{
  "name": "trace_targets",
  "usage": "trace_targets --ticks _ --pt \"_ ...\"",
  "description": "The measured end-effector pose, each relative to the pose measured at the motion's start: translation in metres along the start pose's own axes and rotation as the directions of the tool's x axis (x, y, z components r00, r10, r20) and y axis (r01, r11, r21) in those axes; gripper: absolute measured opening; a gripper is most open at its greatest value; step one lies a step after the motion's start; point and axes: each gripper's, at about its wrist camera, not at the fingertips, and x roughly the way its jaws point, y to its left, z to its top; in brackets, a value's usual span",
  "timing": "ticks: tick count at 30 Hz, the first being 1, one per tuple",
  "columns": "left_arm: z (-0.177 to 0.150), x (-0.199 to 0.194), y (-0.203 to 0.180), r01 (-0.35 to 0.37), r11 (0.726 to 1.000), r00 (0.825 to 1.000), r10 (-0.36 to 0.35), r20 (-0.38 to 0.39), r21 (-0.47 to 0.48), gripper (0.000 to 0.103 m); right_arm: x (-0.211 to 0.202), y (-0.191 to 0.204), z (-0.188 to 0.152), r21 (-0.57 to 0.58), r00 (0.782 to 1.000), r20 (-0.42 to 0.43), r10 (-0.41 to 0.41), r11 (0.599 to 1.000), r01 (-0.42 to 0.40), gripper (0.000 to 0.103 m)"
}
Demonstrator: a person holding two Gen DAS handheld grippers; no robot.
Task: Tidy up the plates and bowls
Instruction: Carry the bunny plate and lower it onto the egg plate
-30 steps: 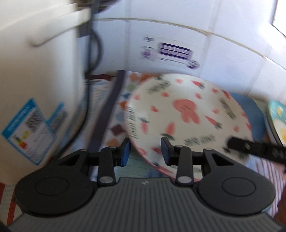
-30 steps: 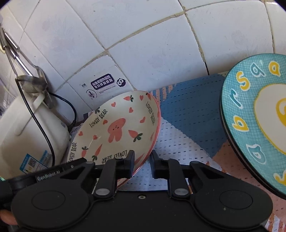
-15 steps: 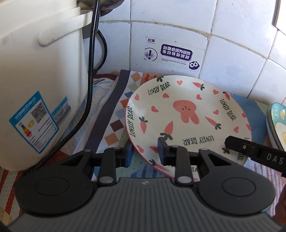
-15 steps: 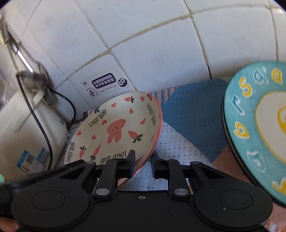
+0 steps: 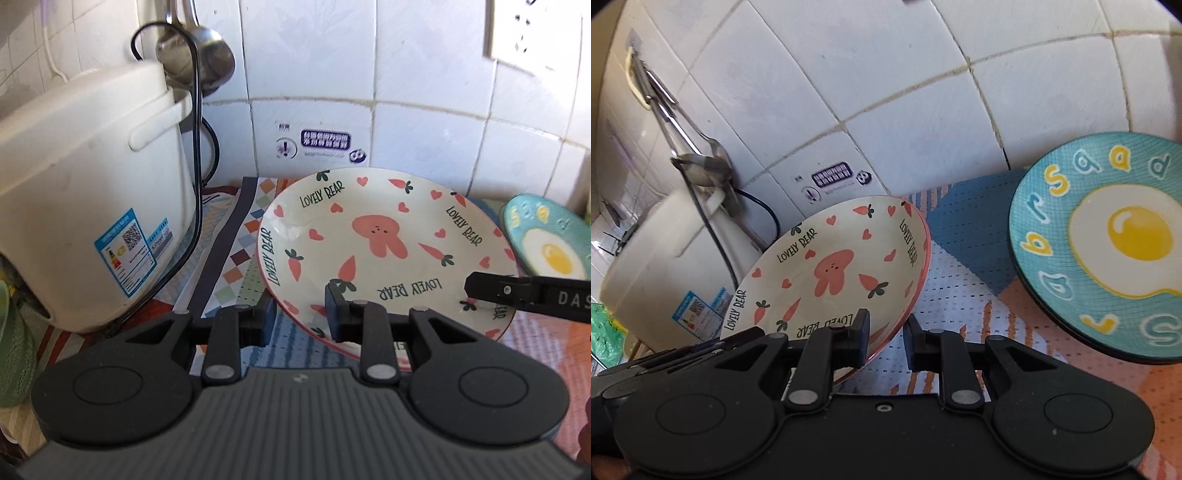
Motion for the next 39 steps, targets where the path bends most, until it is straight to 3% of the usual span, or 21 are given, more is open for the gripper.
trace_targets --ticks 9,12,19,27,31,34,36,39 --pt "0.005 -0.047 -0.036 0.058 0.998 0.996 -0.061 0.059 0.038 0.026 -0.071 -0.011 -0.001 0.015 0.995 0.102 0.018 1.0 -0.02 0.024" --pt "0.008 -0.052 -0.053 0.107 0.991 0.993 -0.111 0.049 0.077 0.026 -0.093 -0.021 0.001 0.02 0.994 0.112 -0.004 1.0 0.002 0.024" --pt "0.004 -0.06 -0.11 0.163 0.967 0.976 -0.187 0.114 0.195 0.026 -0.137 -0.054 -0.002 0.01 0.983 0.169 -0.077 0.997 0.076 0.025" --pt "0.001 -0.036 -0.146 0.275 0.949 0.959 -0.283 0.031 0.153 0.026 -0.161 -0.093 0.001 0.03 0.97 0.179 -0.166 0.986 0.164 0.026" --pt "-0.001 -0.023 -0.159 0.297 0.94 0.954 -0.298 -0.016 0.168 0.026 -0.16 -0.108 0.002 0.042 0.966 0.161 -0.2 0.98 0.196 0.026" --pt "0.002 -0.012 -0.16 0.345 0.929 0.938 -0.337 -0.082 0.131 0.026 -0.155 -0.118 0.002 0.071 0.963 0.13 -0.237 0.971 0.229 0.026" --pt "0.002 -0.007 -0.164 0.356 0.925 0.933 -0.343 -0.113 0.134 0.026 -0.154 -0.125 0.003 0.09 0.962 0.123 -0.245 0.968 0.235 0.026" --pt "0.001 -0.007 -0.17 0.33 0.933 0.941 -0.313 -0.131 0.145 0.026 -0.15 -0.127 0.006 0.086 0.957 0.101 -0.27 0.961 0.262 0.026"
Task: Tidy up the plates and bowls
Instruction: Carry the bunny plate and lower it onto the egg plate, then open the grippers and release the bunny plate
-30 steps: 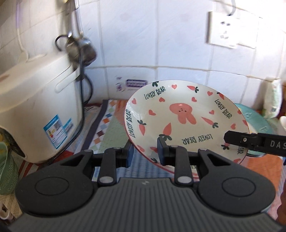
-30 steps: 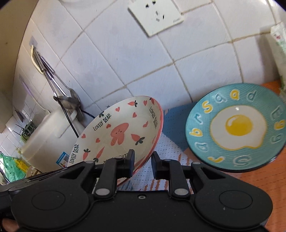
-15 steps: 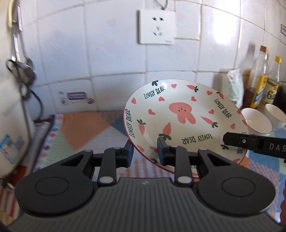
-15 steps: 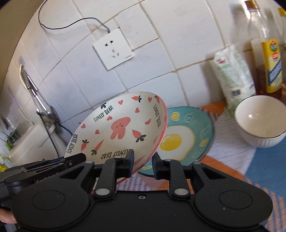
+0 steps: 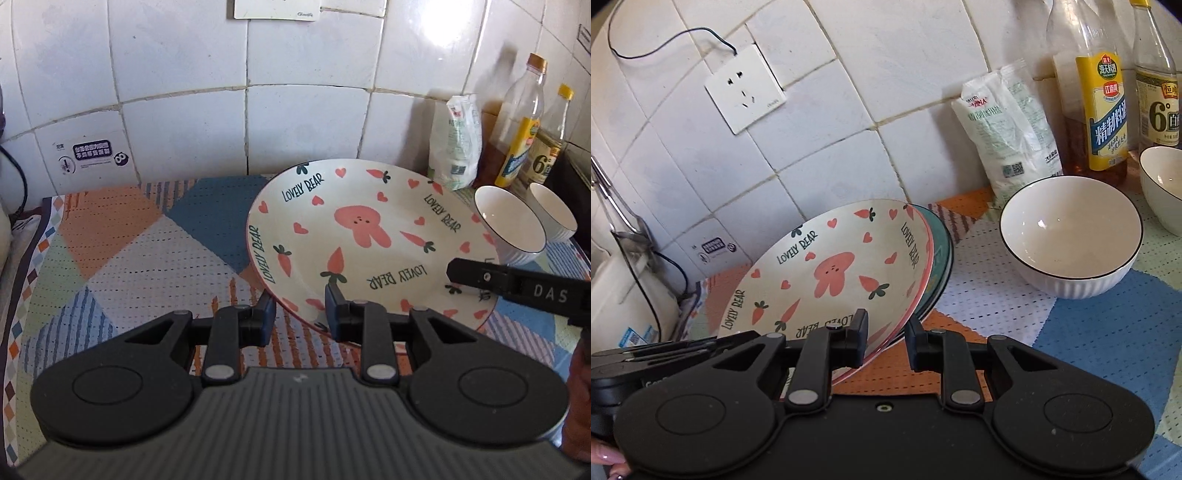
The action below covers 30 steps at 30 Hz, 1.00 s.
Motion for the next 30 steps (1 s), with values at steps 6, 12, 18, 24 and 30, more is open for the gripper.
trace_targets --ticks 6,12,18,24,30 --pt "0.008 0.008 0.003 0.009 1.0 0.998 -0.01 -0.066 -0.021 0.026 0.007 -0.001 -0.001 0.005 0.999 -0.03 -0.02 1.0 0.02 0.026" --pt "0.022 0.016 -0.005 -0.053 0.999 0.992 0.053 -0.113 0.003 0.029 0.012 0.005 0.007 0.01 0.997 -0.062 -0.037 0.999 0.038 0.026" --pt "0.033 0.023 -0.001 -0.046 0.999 0.985 0.043 -0.165 -0.014 0.029 0.015 0.009 0.015 -0.004 0.992 -0.096 -0.079 0.997 0.079 0.028" --pt "0.046 0.033 -0.003 -0.041 0.999 0.973 0.038 -0.226 -0.009 0.029 0.024 0.032 0.022 -0.157 0.974 -0.148 -0.17 0.977 0.147 0.036" --pt "0.046 0.041 0.008 0.004 0.995 0.968 -0.028 -0.25 -0.097 0.029 0.026 0.045 0.025 -0.257 0.958 -0.168 -0.232 0.948 0.185 0.039"
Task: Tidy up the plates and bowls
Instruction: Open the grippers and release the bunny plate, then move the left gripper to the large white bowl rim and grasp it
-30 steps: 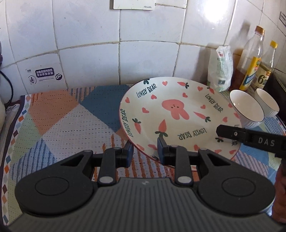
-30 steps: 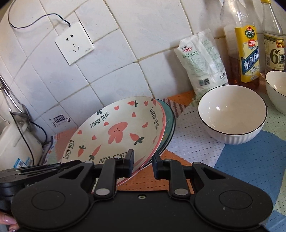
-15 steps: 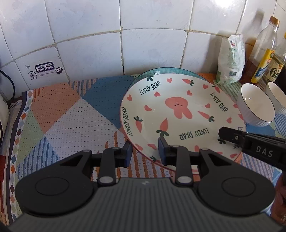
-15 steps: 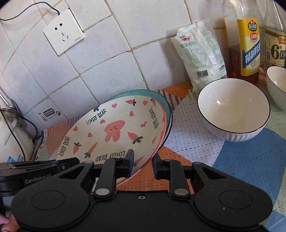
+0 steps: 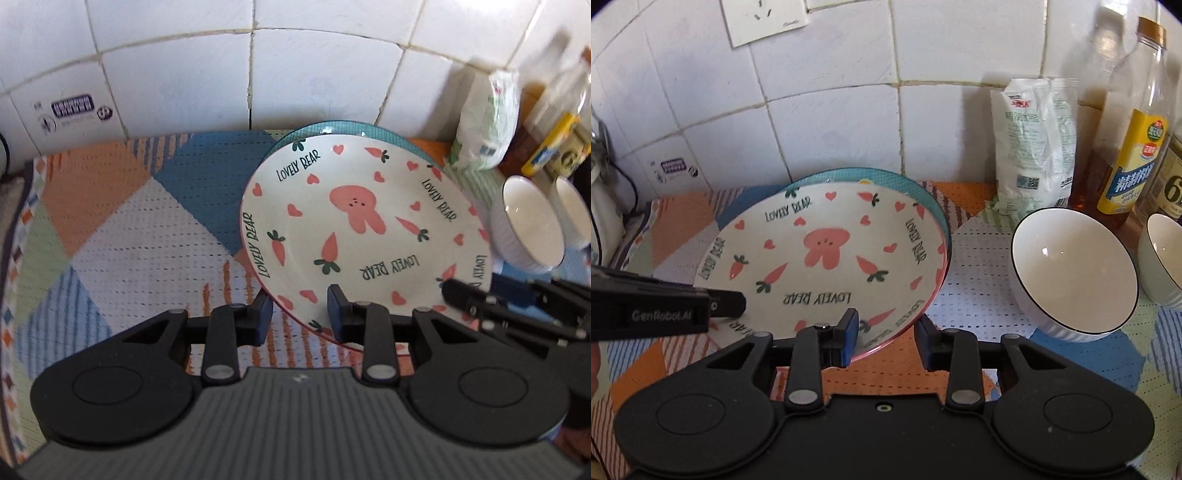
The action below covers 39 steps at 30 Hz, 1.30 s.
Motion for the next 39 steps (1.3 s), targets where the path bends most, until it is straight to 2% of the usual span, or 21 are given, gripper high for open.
trace_targets --ticks 7,11,14,18,25,28,31,37,39 --pt "-0.002 0.002 -0.004 0.015 1.0 1.0 -0.015 -0.01 -0.021 0.029 0.005 0.006 0.002 -0.027 0.998 0.003 -0.063 0.998 0.063 0.042" --pt "-0.004 0.001 -0.006 -0.006 0.999 1.0 0.006 -0.006 -0.051 0.028 0.012 0.016 -0.001 -0.04 0.99 0.045 -0.135 0.99 0.137 0.045" --pt "-0.006 -0.007 -0.01 -0.013 0.998 1.0 0.013 0.002 -0.054 0.028 0.008 0.016 -0.004 -0.021 0.99 0.057 -0.13 0.991 0.132 0.043" --pt "-0.006 -0.023 -0.015 -0.02 0.999 0.999 0.021 0.025 -0.05 0.028 -0.011 0.014 -0.011 -0.044 0.981 0.112 -0.158 0.986 0.164 0.043" --pt "-0.008 -0.053 -0.038 0.009 1.0 0.998 -0.008 0.055 -0.02 0.027 -0.066 -0.02 -0.029 0.039 0.977 0.206 -0.064 0.998 0.057 0.043" --pt "-0.006 -0.059 -0.059 0.008 1.0 0.998 -0.009 0.063 0.018 0.027 -0.082 -0.033 -0.035 0.039 0.978 0.203 -0.037 0.999 0.029 0.043" --pt "-0.007 -0.068 -0.082 0.036 0.998 0.997 -0.04 0.07 0.051 0.027 -0.099 -0.049 -0.04 0.092 0.976 0.217 -0.005 0.996 -0.016 0.043" --pt "-0.012 -0.077 -0.13 0.086 0.988 0.993 -0.096 0.071 0.128 0.03 -0.121 -0.063 -0.049 0.034 0.959 0.279 -0.041 0.999 0.033 0.045" --pt "-0.014 -0.074 -0.144 0.077 0.989 0.994 -0.086 0.067 0.129 0.03 -0.12 -0.071 -0.048 0.027 0.959 0.277 -0.054 0.998 0.048 0.045"
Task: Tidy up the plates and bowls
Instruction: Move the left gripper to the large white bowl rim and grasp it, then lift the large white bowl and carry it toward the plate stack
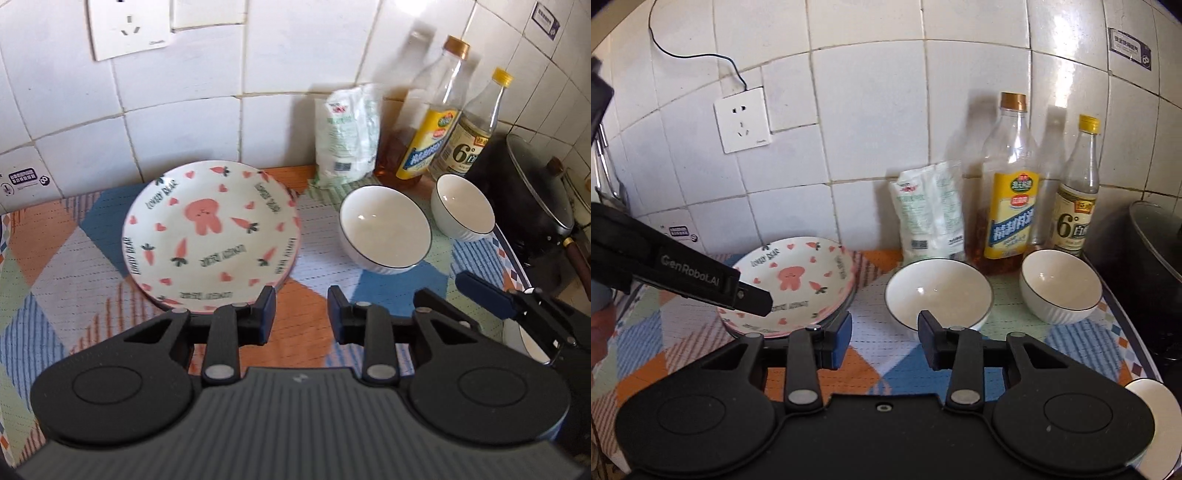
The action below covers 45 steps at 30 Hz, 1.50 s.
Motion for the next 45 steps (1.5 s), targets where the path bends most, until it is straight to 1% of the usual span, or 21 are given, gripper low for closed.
trace_targets --ticks 2,4,5,6,7,9,11,13,14,16,18,19,22,25,27,29,33,35,38,40,45 --pt "-0.002 0.006 -0.011 0.003 1.0 1.0 -0.003 -0.009 0.003 0.031 0.002 -0.005 -0.002 -0.03 0.999 0.02 -0.029 0.999 0.03 0.045" --pt "-0.003 0.013 -0.02 0.002 1.0 1.0 -0.002 -0.013 -0.003 0.033 0.005 -0.013 -0.006 -0.039 0.999 0.025 -0.046 0.998 0.047 0.049" --pt "-0.003 0.017 -0.024 0.005 1.0 1.0 -0.005 -0.012 -0.004 0.034 0.005 -0.017 -0.009 -0.037 0.998 0.027 -0.049 0.998 0.05 0.055" --pt "-0.004 0.02 -0.029 0.01 1.0 1.0 -0.01 -0.006 -0.005 0.038 0.007 -0.021 -0.013 -0.037 0.999 0.027 -0.045 0.998 0.046 0.061" --pt "-0.004 0.024 -0.032 0.014 1.0 1.0 -0.014 -0.002 -0.008 0.042 0.009 -0.025 -0.018 -0.038 0.999 0.031 -0.038 0.999 0.039 0.063" --pt "-0.003 0.033 -0.039 0.017 1.0 1.0 -0.017 -0.005 -0.012 0.043 0.016 -0.032 -0.027 -0.045 0.999 0.033 -0.035 0.998 0.037 0.07" --pt "-0.003 0.04 -0.047 0.012 1.0 1.0 -0.012 0.001 -0.01 0.047 0.024 -0.038 -0.034 -0.044 0.999 0.029 -0.04 0.998 0.041 0.075" --pt "-0.002 0.047 -0.053 0.014 1.0 1.0 -0.014 0.018 -0.008 0.057 0.033 -0.044 -0.041 -0.042 0.999 0.026 -0.03 0.999 0.031 0.088" --pt "-0.001 0.051 -0.056 0.015 1.0 1.0 -0.015 0.023 -0.007 0.058 0.039 -0.047 -0.044 -0.041 0.999 0.029 -0.028 0.999 0.03 0.095" --pt "0.001 0.06 -0.06 0.028 1.0 0.999 -0.028 0.025 0.001 0.059 0.05 -0.05 -0.048 -0.056 0.998 0.031 -0.057 0.997 0.058 0.095" --pt "0.004 0.07 -0.061 0.04 0.999 0.999 -0.04 0.009 0.008 0.059 0.066 -0.054 -0.049 -0.072 0.996 0.003 -0.09 0.993 0.09 0.095" --pt "0.005 0.076 -0.06 0.039 0.999 0.999 -0.039 0.005 0.007 0.059 0.075 -0.057 -0.048 -0.067 0.996 -0.012 -0.086 0.994 0.085 0.095" --pt "0.008 0.093 -0.06 0.028 0.999 0.999 -0.027 -0.023 0.03 0.057 0.097 -0.065 -0.045 -0.034 0.998 -0.049 -0.045 0.998 0.043 0.095" --pt "0.012 0.107 -0.061 0.042 0.998 0.998 -0.039 -0.048 0.048 0.055 0.11 -0.065 -0.044 -0.053 0.999 -0.033 0.001 0.999 -0.003 0.095" --pt "0.015 0.113 -0.06 0.063 0.997 0.997 -0.062 -0.034 0.034 0.055 0.117 -0.065 -0.043 -0.054 0.999 -0.033 0.022 0.998 -0.024 0.095" --pt "0.018 0.118 -0.061 0.059 0.998 0.998 -0.059 -0.029 0.027 0.055 0.125 -0.064 -0.043 -0.057 0.998 -0.041 0.046 0.997 -0.048 0.095" --pt "0.022 0.129 -0.062 0.048 0.999 0.998 -0.048 -0.03 0.012 0.054 0.133 -0.062 -0.041 -0.073 0.998 -0.043 0.046 0.996 -0.049 0.095" --pt "0.024 0.135 -0.061 0.04 0.999 0.999 -0.04 -0.037 0.0 0.052 0.138 -0.063 -0.039 -0.065 0.998 -0.043 0.045 0.997 -0.048 0.095" --pt "0.027 0.142 -0.06 0.019 0.999 0.999 -0.019 -0.037 -0.026 0.051 0.142 -0.065 -0.035 -0.047 0.997 -0.042 0.059 0.997 -0.061 0.095" --pt "0.028 0.147 -0.059 0.011 0.999 0.999 -0.012 -0.039 -0.042 0.048 0.145 -0.064 -0.034 -0.05 0.997 -0.047 0.064 0.997 -0.066 0.096" --pt "0.029 0.161 -0.056 -0.003 0.998 0.998 -0.001 -0.063 -0.069 0.027 0.152 -0.068 -0.032 -0.029 0.994 -0.058 0.098 0.995 -0.099 0.097"
